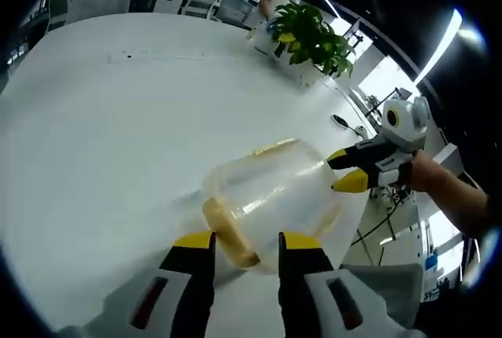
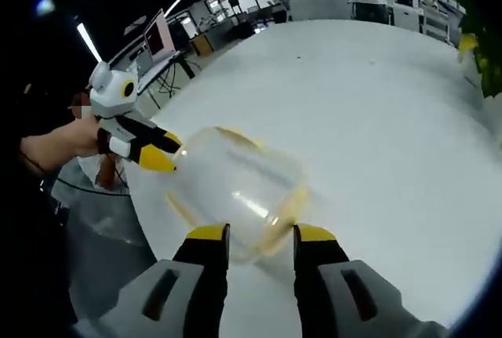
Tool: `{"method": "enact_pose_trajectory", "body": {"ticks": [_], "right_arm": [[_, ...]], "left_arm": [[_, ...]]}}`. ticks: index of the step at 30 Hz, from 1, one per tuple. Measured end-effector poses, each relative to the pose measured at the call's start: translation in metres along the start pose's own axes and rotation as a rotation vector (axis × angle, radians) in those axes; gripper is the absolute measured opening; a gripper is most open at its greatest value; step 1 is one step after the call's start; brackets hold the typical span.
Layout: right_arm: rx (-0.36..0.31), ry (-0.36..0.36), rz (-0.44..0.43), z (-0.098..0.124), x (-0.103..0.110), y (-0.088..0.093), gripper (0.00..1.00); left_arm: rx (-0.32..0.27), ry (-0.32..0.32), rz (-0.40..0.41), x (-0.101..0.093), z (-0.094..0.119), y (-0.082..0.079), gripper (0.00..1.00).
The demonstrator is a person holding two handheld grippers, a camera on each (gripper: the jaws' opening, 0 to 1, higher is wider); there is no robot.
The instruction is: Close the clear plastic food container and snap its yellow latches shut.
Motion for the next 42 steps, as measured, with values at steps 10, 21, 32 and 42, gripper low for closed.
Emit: {"method": "enact_pose_trajectory", "body": {"ticks": [10,21,32,42], "right_arm": [[0.017,-0.005,0.033,0.000,0.000,0.000,0.26],[-0.009,-0.058,-0.056,-0.002,-0.003,-0.007,0.21],[-0.014,-0.052,-0.051,-0.002,0.001,0.004,0.22],[0.037,-0.039,-0.036,-0.001,0.002,0.002,0.24]], "left_arm": [[-0.001,-0.008,-0.011,-0.002,0.000,0.000,0.23],[-0.010,0.003,-0.006,-0.002,-0.005,-0.003,0.19],[-0.014,-0.011,-0.014,-0.003,-0.002,-0.001,0.20],[0.002,-0.004,-0.009,-0.002,-0.002,-0.003,0.22]]}}
Point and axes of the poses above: the point that each gripper's makers call its tool centre point, and the gripper's own axes: z roughly backward along the fingers, x roughly to its left, y roughly out of its underside, the point moved 5 cm from there along z, roughly backward along the fingers, and after that the axes turned 4 degrees about -y, right-handed, at the moved point
